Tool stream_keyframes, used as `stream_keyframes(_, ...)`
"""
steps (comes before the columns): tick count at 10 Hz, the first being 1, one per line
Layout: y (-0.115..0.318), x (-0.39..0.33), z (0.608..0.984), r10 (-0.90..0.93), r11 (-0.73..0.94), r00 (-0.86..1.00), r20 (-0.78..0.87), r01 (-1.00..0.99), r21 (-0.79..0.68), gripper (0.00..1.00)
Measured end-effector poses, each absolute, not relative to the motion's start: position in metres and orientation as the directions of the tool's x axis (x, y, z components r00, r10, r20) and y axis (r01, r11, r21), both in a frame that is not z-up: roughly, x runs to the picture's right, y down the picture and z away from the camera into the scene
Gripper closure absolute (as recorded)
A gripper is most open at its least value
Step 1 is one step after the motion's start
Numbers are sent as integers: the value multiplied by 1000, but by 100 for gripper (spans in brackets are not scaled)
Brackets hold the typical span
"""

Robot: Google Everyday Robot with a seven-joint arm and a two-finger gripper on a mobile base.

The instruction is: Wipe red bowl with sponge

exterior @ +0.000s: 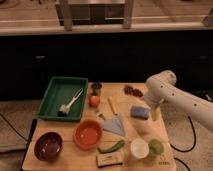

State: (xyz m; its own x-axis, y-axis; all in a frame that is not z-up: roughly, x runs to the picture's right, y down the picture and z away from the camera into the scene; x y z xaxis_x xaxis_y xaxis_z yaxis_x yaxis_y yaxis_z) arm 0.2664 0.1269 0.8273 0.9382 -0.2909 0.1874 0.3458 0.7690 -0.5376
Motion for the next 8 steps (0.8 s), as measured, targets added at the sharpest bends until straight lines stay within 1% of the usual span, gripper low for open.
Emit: stream_keyframes(8, 129, 270, 850, -327, 748, 909, 258, 415, -517, 20)
